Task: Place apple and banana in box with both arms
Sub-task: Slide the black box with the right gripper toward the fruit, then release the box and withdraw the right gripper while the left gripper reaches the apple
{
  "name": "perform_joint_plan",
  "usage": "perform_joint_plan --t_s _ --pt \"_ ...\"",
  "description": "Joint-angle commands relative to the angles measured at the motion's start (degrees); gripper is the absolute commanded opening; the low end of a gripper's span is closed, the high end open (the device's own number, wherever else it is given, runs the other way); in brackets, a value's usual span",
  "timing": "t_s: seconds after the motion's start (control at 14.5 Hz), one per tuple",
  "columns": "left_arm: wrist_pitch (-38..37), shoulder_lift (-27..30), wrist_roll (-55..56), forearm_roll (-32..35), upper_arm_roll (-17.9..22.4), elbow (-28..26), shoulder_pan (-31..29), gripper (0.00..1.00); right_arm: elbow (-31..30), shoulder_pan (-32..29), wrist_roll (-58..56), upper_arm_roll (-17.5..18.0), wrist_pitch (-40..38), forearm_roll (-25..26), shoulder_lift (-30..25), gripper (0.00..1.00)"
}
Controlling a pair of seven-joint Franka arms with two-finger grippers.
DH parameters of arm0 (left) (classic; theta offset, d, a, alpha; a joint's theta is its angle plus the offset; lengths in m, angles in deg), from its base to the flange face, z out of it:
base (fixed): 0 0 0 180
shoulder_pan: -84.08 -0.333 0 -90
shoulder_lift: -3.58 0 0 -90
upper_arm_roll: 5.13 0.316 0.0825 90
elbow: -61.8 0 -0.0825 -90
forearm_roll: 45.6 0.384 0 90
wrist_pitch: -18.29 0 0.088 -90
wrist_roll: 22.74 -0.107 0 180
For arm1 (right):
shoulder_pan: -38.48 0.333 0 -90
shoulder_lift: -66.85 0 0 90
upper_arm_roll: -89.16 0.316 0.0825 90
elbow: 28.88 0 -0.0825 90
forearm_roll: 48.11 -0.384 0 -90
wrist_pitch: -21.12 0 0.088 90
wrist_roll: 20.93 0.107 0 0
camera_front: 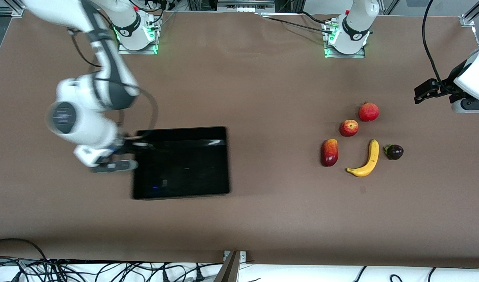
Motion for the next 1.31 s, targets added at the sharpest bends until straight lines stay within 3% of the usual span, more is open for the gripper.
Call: perform_joint_plan --t_s 0.0,0.28,0.9,1.04,1.18,1.24 --pt "-0.2 -0.3 -0.6 -0.8 -0.1 0.8 -0.3 1.0 9.5 7.0 7.7 -0.5 -0.9 -5.9 6.9 0.0" --pt "-0.1 -1.0 -0.6 -0.7 0.1 0.8 -0.3 1.0 16.8 14.7 16.8 -0.6 0.8 -8.5 13.0 0.0" --pt "0.1 -3.2 -1.2 -0.8 0.0 -2.6 -0.4 1.0 18.9 23.4 26.5 -1.9 8.2 -6.6 19.9 0.0" --pt "4.3 -4.0 -1.1 -0.8 -0.2 -6.9 -0.3 1.0 20.0 24.8 28.7 -2.4 8.8 -5.1 21.9 0.0" --pt "13.7 -3.3 -0.1 -0.8 -0.4 -14.9 -0.3 1.0 19.9 25.4 29.1 -2.4 10.2 -4.8 22.7 0.0" --pt "17.6 -3.3 0.6 -0.8 -0.4 -18.0 0.2 1.0 20.0 25.4 29.1 -2.4 10.3 -4.8 22.9 0.36"
